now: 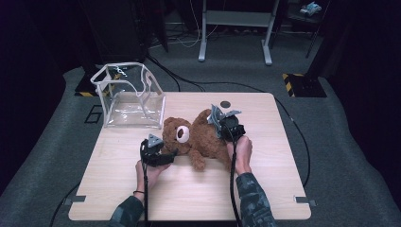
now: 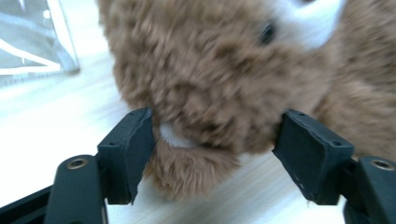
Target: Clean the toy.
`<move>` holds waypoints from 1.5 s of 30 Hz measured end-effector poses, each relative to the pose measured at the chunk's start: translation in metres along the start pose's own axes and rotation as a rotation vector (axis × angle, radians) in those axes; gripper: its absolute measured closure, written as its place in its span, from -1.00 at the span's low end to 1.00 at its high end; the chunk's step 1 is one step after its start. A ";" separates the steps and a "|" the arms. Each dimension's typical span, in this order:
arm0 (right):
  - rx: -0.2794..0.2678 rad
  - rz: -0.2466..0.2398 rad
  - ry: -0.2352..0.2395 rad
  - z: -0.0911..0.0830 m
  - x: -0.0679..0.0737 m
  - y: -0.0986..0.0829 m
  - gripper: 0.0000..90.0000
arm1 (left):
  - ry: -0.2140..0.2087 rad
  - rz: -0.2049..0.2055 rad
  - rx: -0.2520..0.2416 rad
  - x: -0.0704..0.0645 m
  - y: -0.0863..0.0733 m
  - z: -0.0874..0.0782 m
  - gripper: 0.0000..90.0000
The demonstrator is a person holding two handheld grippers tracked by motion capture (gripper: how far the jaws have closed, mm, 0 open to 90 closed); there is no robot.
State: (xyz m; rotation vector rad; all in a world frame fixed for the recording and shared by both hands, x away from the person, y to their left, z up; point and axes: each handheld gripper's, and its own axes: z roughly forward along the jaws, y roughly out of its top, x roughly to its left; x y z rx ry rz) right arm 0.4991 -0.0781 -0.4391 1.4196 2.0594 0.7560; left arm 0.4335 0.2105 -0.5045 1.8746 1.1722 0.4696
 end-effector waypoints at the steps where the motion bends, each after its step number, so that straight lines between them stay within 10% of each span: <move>1: 0.003 -0.002 -0.001 0.001 -0.001 0.000 0.76 | -0.005 0.001 0.000 0.000 -0.002 0.002 -0.21; 9: -0.079 -0.018 0.020 -0.027 0.003 0.003 0.75 | -0.023 0.019 -0.038 0.006 -0.016 0.004 0.48; 13: -0.153 -0.132 0.074 -0.047 0.039 0.015 0.75 | -0.040 0.022 -0.032 0.009 -0.020 0.004 0.52; 18: -0.108 -0.173 0.056 -0.030 0.060 0.023 0.75 | -0.033 0.019 -0.042 0.009 -0.020 0.004 0.49; 25: -0.054 -0.116 0.030 -0.005 0.046 0.027 0.76 | 0.006 0.004 -0.033 0.009 -0.020 0.005 0.01; 34: -0.053 -0.122 0.019 -0.003 0.048 0.031 0.75 | -0.026 0.017 -0.053 0.010 -0.019 0.007 0.72; 39: -0.123 -0.164 0.120 -0.031 0.063 0.039 0.75 | -0.026 0.023 -0.047 0.009 -0.019 0.008 0.77; 45: -0.048 -0.208 0.071 -0.004 0.069 0.040 0.76 | -0.004 0.042 -0.029 0.008 -0.018 0.010 0.80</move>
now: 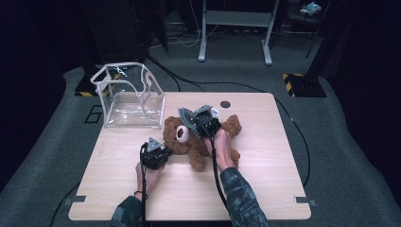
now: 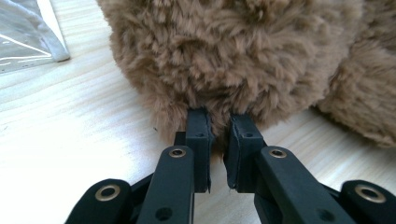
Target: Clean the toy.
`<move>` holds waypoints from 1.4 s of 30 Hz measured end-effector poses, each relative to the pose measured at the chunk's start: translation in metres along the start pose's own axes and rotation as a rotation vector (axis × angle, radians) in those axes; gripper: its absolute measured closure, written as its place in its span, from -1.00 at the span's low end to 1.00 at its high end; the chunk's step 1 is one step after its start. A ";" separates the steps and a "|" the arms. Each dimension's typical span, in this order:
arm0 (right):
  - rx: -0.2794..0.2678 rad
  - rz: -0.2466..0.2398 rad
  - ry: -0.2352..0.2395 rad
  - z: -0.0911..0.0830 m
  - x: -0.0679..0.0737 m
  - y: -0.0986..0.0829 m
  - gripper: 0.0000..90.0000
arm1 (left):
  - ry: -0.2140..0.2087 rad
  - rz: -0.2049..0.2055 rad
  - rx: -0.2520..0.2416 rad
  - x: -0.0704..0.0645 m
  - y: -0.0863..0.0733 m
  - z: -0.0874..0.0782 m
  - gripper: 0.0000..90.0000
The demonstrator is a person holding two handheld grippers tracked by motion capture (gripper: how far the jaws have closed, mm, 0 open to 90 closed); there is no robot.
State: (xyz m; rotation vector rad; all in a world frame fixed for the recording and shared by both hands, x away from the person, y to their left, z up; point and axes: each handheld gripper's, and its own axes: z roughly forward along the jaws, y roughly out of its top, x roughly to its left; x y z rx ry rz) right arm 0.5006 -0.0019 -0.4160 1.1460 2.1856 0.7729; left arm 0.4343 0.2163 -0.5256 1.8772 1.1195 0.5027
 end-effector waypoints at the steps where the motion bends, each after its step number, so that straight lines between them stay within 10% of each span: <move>1: -0.001 0.006 -0.005 0.002 -0.004 -0.001 0.76 | 0.000 -0.002 0.001 0.000 0.000 0.001 0.80; 22: 0.124 0.159 -0.200 0.001 -0.083 -0.046 0.76 | -0.018 -0.040 0.052 0.004 0.002 0.005 0.81; 26: 0.108 0.156 -0.172 -0.006 -0.078 -0.043 0.75 | -0.018 -0.036 0.056 0.004 0.002 0.005 0.81; 36: -0.009 0.200 0.073 -0.015 -0.039 -0.001 0.75 | -0.025 -0.052 0.040 0.006 0.001 0.003 0.81; 42: 0.030 0.145 -0.005 -0.005 -0.035 -0.007 0.75 | -0.034 -0.051 0.024 0.005 0.001 0.002 0.81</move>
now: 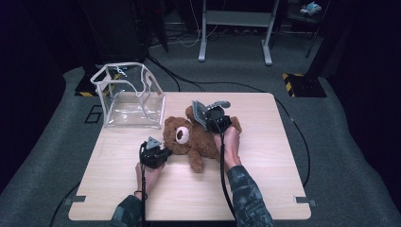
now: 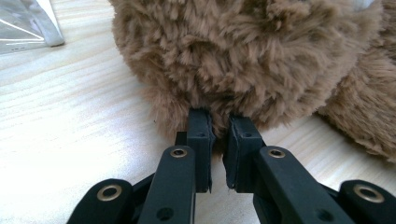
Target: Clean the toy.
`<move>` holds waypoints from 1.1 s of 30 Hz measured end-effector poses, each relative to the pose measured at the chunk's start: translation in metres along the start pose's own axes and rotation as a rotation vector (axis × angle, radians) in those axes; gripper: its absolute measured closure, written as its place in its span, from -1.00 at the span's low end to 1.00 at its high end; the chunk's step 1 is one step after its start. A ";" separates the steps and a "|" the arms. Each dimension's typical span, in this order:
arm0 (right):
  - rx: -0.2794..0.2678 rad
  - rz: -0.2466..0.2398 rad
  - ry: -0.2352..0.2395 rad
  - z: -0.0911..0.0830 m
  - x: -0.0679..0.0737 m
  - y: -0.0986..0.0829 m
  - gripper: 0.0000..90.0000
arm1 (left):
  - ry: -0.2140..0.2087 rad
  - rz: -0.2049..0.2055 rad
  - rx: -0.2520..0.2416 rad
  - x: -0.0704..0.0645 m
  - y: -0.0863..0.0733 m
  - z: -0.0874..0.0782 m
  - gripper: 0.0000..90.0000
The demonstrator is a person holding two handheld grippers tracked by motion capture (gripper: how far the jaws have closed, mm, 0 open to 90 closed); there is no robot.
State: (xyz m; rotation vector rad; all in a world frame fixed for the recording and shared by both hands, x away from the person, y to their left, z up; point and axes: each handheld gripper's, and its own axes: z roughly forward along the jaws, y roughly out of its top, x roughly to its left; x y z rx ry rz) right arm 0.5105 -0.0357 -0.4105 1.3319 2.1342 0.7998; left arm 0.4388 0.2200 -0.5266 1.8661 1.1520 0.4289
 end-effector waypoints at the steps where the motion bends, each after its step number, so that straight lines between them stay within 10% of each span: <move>1: 0.005 0.006 -0.015 0.001 -0.005 -0.003 0.75 | 0.003 0.005 -0.001 0.000 0.000 0.000 0.81; 11: 0.070 0.055 -0.135 0.001 -0.052 -0.036 0.75 | 0.001 0.003 -0.001 0.000 0.000 0.000 0.80; 21: -0.049 0.050 0.017 -0.026 -0.022 -0.032 0.75 | 0.008 -0.001 0.010 0.000 0.000 0.000 0.80; 30: 0.116 0.130 -0.139 0.016 -0.064 -0.065 0.75 | 0.011 -0.001 0.006 0.000 0.000 0.000 0.80; 33: 0.137 0.209 -0.114 0.015 -0.079 -0.075 0.75 | 0.012 0.001 0.007 -0.001 0.000 0.000 0.80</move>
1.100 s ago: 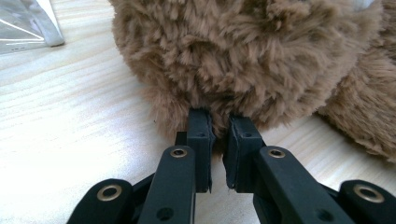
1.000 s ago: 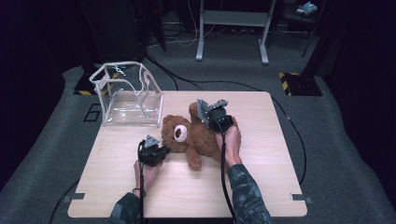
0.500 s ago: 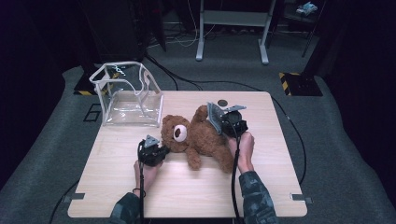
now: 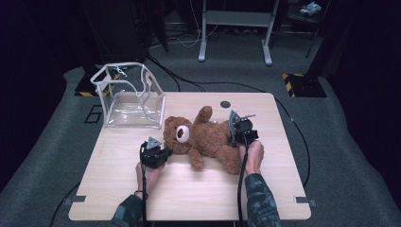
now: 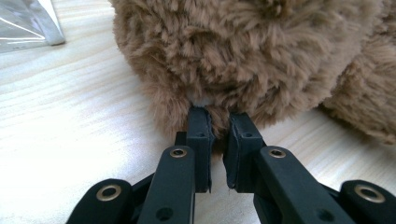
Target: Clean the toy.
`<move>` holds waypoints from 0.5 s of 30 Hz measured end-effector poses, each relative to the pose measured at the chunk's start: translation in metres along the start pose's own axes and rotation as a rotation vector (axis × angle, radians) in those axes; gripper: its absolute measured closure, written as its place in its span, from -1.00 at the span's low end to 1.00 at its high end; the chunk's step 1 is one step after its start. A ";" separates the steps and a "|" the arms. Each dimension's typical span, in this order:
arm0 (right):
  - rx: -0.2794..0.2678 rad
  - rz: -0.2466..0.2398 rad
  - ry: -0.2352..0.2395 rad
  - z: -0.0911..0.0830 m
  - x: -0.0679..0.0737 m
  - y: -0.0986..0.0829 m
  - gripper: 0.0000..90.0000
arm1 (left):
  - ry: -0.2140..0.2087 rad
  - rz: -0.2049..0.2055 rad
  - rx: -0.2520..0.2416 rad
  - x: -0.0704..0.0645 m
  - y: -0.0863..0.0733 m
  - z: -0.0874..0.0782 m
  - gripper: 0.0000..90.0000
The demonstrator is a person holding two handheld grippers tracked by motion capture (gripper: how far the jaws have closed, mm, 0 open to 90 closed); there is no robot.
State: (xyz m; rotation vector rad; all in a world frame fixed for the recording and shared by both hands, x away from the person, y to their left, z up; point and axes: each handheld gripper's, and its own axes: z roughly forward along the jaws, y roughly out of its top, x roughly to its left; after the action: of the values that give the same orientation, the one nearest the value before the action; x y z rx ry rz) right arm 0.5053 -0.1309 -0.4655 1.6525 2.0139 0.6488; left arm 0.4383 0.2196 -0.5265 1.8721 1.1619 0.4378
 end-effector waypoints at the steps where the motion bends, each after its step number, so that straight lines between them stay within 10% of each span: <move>1: -0.027 0.001 0.006 -0.007 -0.001 -0.001 0.75 | 0.004 0.003 -0.001 -0.001 0.000 0.000 0.80; 8: -0.190 -0.097 0.173 -0.068 0.045 0.016 0.75 | -0.006 0.000 -0.007 0.000 0.000 0.000 0.78; 11: -0.153 -0.126 0.162 -0.046 0.062 0.015 0.75 | -0.007 -0.005 -0.009 0.001 0.000 0.000 0.78; 15: -0.132 -0.050 0.116 -0.020 0.041 0.009 0.76 | -0.011 -0.006 -0.017 0.001 -0.001 -0.001 0.78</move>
State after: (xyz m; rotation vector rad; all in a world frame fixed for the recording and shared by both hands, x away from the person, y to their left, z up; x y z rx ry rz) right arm 0.4924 -0.0904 -0.4467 1.5150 2.0377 0.8584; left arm 0.4376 0.2213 -0.5264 1.8536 1.1531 0.4322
